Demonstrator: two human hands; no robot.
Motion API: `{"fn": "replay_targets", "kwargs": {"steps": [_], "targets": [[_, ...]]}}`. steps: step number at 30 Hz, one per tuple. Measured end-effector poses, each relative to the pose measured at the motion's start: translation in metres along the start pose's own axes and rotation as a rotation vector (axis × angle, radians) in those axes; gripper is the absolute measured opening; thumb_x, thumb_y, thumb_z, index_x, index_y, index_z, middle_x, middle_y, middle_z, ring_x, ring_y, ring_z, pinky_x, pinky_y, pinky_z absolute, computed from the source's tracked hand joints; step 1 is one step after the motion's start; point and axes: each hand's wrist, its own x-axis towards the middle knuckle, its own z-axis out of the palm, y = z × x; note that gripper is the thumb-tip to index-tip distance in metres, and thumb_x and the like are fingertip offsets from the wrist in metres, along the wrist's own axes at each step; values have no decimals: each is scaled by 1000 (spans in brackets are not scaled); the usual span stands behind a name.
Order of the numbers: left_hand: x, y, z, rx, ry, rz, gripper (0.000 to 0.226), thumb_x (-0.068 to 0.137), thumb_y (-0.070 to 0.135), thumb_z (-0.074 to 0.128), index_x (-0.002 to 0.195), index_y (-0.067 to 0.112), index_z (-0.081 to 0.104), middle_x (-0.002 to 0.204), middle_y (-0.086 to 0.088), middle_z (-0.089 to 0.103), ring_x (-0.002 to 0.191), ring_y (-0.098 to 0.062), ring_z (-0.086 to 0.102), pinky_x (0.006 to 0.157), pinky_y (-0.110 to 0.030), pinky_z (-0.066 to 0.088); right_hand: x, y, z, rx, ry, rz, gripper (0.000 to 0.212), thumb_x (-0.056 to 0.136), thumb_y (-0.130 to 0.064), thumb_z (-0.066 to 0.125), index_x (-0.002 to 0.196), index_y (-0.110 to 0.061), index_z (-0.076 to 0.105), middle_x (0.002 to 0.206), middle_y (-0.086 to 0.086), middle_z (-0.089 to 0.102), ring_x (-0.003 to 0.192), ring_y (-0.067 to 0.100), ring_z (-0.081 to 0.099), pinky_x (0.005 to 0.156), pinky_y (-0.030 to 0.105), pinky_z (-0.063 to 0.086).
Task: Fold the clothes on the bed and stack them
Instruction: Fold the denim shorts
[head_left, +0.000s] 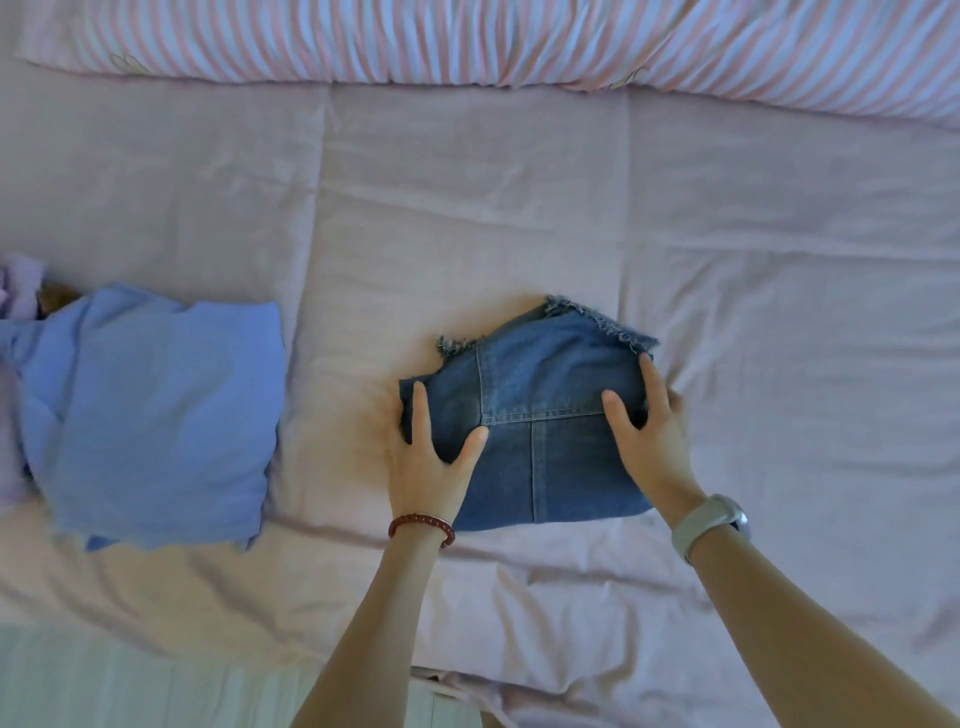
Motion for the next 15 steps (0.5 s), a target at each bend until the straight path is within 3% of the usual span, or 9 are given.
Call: {"fn": "replay_targets", "kwargs": {"steps": [5,10,15], "targets": [[1,-3,-7,-203,1,-131,79,83,43,65,145,40,17,145,-5,26,131,-21,37,102,-30,35,-19,-1,0,86,-124,68,58,99,-35,38,146,-42,5,146,-3,37,128,25,41,94,29,33],[8,0,-6,-150,-83,-86,73,89,43,56,148,31,15,152,9,27,136,-19,33,101,-27,32,-18,-5,-3,65,-170,88,55,100,-34,37,148,-37,9,128,4,48,95,17,43,83,28,35],[3,-6,-14,-343,-83,-84,60,91,35,56,144,24,30,146,6,37,133,-13,36,100,-20,29,-36,-4,-11,102,-132,33,55,98,-34,40,147,-34,14,134,-1,46,115,23,48,86,27,35]]}}
